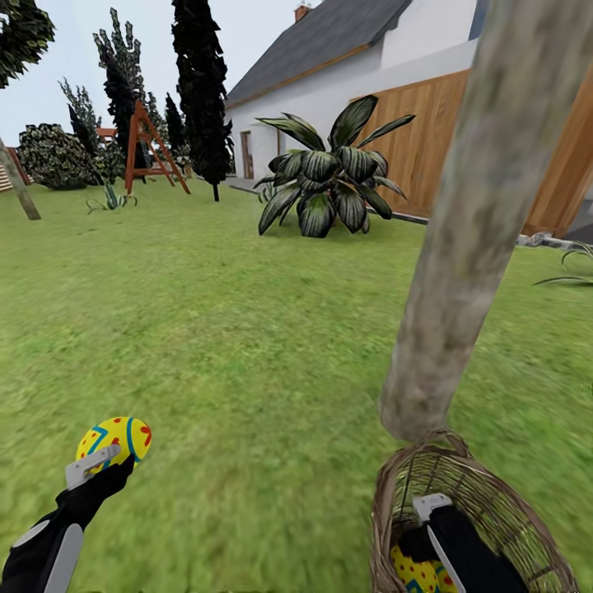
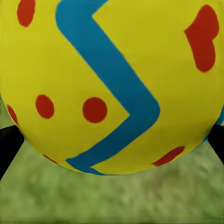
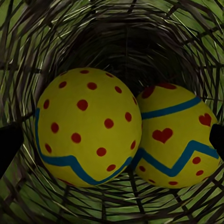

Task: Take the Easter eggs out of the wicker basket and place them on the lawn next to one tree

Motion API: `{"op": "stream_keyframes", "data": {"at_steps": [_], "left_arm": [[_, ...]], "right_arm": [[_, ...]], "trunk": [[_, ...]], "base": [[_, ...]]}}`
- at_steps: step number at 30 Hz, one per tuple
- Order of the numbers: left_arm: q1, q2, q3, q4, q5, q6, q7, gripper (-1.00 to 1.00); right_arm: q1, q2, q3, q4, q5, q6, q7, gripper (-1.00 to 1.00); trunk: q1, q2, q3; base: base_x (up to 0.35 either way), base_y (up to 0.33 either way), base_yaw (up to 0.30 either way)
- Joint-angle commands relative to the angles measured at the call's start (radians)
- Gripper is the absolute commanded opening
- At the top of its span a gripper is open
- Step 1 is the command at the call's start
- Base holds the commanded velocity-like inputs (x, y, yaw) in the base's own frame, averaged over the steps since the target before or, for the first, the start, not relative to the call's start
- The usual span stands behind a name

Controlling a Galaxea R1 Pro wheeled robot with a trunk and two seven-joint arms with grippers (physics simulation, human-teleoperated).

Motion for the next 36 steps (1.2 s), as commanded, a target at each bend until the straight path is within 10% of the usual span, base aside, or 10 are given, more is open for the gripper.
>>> {"op": "stream_keyframes", "data": {"at_steps": [1,36], "left_arm": [[0.000,0.000,-0.001,-0.001,0.010,0.006,0.003,-1.00],[-0.001,-0.006,0.000,-0.001,0.010,0.006,0.003,-1.00]], "right_arm": [[-0.001,-0.001,0.004,-0.001,0.011,0.005,0.008,1.00],[-0.001,0.003,0.011,-0.044,0.021,0.000,0.009,1.00]], "trunk": [[0.000,-0.001,-0.005],[0.016,-0.009,-0.140]], "base": [[0.000,0.000,0.000],[0.000,0.000,0.000]]}}
